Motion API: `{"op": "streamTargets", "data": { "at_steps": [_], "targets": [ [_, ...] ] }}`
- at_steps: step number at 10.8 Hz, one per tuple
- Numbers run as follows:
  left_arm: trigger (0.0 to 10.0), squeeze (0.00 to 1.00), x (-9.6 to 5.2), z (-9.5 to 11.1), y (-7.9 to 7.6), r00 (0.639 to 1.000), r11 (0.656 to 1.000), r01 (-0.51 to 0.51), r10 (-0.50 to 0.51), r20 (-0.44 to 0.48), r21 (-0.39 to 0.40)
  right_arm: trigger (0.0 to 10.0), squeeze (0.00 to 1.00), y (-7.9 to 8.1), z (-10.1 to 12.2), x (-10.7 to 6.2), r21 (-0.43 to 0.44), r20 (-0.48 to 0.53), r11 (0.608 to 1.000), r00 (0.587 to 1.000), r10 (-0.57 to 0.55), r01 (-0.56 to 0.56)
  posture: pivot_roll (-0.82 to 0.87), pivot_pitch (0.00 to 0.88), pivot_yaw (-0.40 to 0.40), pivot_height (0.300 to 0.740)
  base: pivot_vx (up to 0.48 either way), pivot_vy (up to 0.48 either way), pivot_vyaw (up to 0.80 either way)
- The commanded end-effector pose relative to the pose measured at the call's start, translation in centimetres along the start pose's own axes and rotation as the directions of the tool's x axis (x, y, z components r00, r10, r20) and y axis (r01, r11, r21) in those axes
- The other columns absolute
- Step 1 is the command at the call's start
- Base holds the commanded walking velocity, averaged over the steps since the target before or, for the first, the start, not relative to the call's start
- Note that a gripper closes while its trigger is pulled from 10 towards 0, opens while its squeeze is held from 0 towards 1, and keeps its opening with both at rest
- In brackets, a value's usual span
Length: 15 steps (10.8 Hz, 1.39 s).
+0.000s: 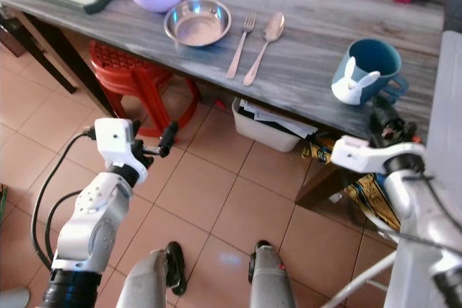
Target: Setting the table
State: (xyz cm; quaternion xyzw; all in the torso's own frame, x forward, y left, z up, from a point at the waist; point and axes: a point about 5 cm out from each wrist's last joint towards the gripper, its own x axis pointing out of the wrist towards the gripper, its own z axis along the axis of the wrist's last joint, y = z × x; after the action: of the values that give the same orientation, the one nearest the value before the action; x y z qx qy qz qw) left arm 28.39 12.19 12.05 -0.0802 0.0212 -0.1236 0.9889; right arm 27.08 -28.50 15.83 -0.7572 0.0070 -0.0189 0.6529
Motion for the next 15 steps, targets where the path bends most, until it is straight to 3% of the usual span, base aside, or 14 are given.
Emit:
{"op": "streamTargets", "data": {
  "at_steps": [1,2,4,5,6,7,8,9,10,15],
  "targets": [
    [10.0,0.00,-0.3,-0.1,0.0,1.000,1.000,0.005,-0.005,-0.006,0.001,10.0,0.00,1.8,1.0,-0.8,0.044,0.026,0.995,0.996,0.090,-0.091,-0.11,0.258,0.060,0.740,0.000,0.000,0.00],
    [10.0,0.00,-0.3,-0.1,0.0,1.000,1.000,0.006,-0.006,-0.006,0.001,10.0,0.00,1.9,1.2,-0.9,0.053,0.027,0.994,0.995,0.093,-0.095,-0.11,0.258,0.061,0.740,0.000,0.000,0.00],
    [10.0,0.00,-0.4,-0.1,0.0,1.000,1.000,0.005,-0.005,-0.007,0.000,10.0,0.00,0.5,4.2,-1.7,0.235,0.123,0.972,0.992,-0.016,-0.014,-0.11,0.258,0.059,0.740,0.000,0.000,0.00],
    [10.0,0.00,-0.5,-0.1,0.0,1.000,1.000,0.002,-0.002,-0.004,0.000,10.0,0.00,-0.5,5.7,-2.3,0.370,0.157,0.929,0.983,-0.092,0.028,-0.11,0.255,0.057,0.740,0.000,0.000,0.00],
    [10.0,0.00,-0.5,-0.1,0.1,1.000,1.000,0.001,-0.001,-0.003,0.001,10.0,0.00,-0.9,6.3,-2.6,0.434,0.164,0.900,0.979,-0.122,0.040,-0.11,0.252,0.058,0.740,0.000,0.000,0.00],
    [10.0,0.00,-0.3,-0.1,0.2,1.000,1.000,-0.006,0.006,0.004,0.000,10.0,0.00,-1.7,8.5,-3.3,0.793,0.094,0.609,0.984,-0.150,0.017,-0.11,0.233,0.063,0.740,0.000,0.000,0.00],
    [10.0,0.00,-0.1,0.0,0.2,1.000,1.000,-0.005,0.005,0.010,-0.001,10.0,0.00,-1.4,9.2,-3.3,0.947,0.048,0.322,0.994,-0.100,-0.014,-0.11,0.227,0.063,0.740,0.000,0.000,0.00],
    [10.0,0.00,0.2,0.1,0.2,1.000,1.000,-0.004,0.004,0.017,-0.002,10.0,0.00,-1.3,9.7,-3.4,0.993,0.010,0.118,0.997,-0.081,0.000,-0.12,0.220,0.065,0.740,0.000,0.000,0.00],
    [10.0,0.00,0.5,0.4,0.1,1.000,1.000,0.001,0.000,0.030,-0.005,10.0,0.00,-1.2,10.3,-4.5,0.997,0.020,0.080,0.995,-0.101,-0.012,-0.12,0.206,0.072,0.740,0.000,0.000,0.00],
    [10.0,0.00,0.5,0.4,0.1,1.000,1.000,0.001,0.000,0.030,-0.005,10.0,0.00,-1.2,10.3,-4.5,0.997,0.020,0.080,0.995,-0.101,-0.012,-0.12,0.206,0.072,0.740,0.000,0.000,0.00]
  ]
}}
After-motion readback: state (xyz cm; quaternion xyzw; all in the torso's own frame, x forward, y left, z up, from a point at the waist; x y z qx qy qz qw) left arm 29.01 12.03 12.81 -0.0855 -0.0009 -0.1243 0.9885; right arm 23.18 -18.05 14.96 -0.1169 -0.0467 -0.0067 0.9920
